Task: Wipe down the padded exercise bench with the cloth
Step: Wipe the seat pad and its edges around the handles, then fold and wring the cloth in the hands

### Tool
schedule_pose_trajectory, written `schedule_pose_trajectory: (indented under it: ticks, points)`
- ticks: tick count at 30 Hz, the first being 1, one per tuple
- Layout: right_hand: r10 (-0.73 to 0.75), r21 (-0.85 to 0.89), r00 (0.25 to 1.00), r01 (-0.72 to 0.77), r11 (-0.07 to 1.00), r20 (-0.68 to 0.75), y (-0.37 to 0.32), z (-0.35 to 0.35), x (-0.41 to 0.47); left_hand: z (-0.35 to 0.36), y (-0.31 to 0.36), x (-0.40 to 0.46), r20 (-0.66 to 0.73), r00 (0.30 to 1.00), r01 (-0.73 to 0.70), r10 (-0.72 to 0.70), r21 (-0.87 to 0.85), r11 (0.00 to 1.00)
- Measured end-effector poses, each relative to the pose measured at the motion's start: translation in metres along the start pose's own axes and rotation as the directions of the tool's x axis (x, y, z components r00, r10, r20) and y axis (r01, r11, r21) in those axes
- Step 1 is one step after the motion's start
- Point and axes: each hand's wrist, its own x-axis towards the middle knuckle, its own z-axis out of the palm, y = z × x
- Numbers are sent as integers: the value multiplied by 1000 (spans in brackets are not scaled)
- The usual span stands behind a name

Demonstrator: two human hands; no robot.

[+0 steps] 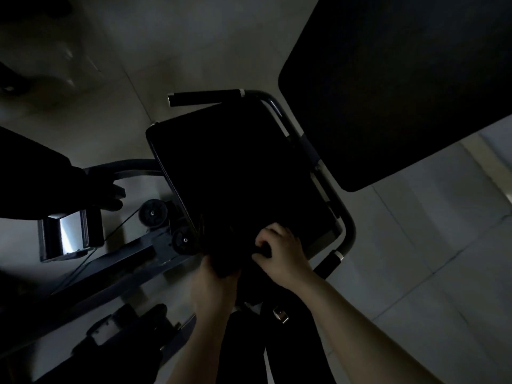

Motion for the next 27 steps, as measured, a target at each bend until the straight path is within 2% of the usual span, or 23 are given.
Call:
schedule_pose_trajectory:
  ticks: [1,3,5,7,8,10,12,14,16,18,20,21,23,25,27]
  points:
    - [67,150,997,-70,986,28,-5,-7,-1,-2,-2,-1,29,1000,-9,12,-103,995]
    - [145,481,984,-178,859,106,-17,-28,-7,-15,0,-9,89,996,44,-8,-420,907]
    - [43,665,986,-139,734,159,-34,-52,-17,-34,3,-21,110,993,94,-32,-618,781]
    - [-82,787,979,-99,609,187,-60,-74,-25,-58,6,-38,94,995,84,-24,-716,693]
    - [-111,810,977,-83,580,179,-77,-83,-29,-70,8,-49,99,995,91,-25,-756,648]
    - [-147,770,983,6,638,114,-110,-92,-31,-93,13,-74,130,991,117,-19,-810,574]
    - [-187,688,981,100,719,53,-141,-90,-33,-110,13,-101,120,992,122,-41,-814,568]
    - [-235,656,969,133,743,70,-168,-83,-37,-124,12,-125,92,995,95,-33,-832,547]
    - [-311,565,945,202,800,102,-184,-74,-50,-137,5,-151,98,995,91,-18,-818,567]
    - [-418,435,901,331,837,117,-203,-58,-67,-150,-13,-179,78,997,76,-24,-773,630]
    - [-515,405,850,435,804,110,-228,-35,-88,-162,-34,-205,-4,995,65,-101,-743,666]
    - [-564,399,818,483,779,112,-242,-20,-96,-168,-47,-215,-81,981,54,-176,-755,654]
    - [-653,363,747,579,730,125,-271,19,-108,-180,-73,-228,-226,911,20,-345,-812,583]
    - [-702,305,658,633,711,271,-287,65,-114,-186,-101,-230,-296,830,-4,-473,-851,525]
    - [-667,143,507,729,670,546,-273,111,-126,-180,-126,-228,-348,744,6,-570,-850,527]
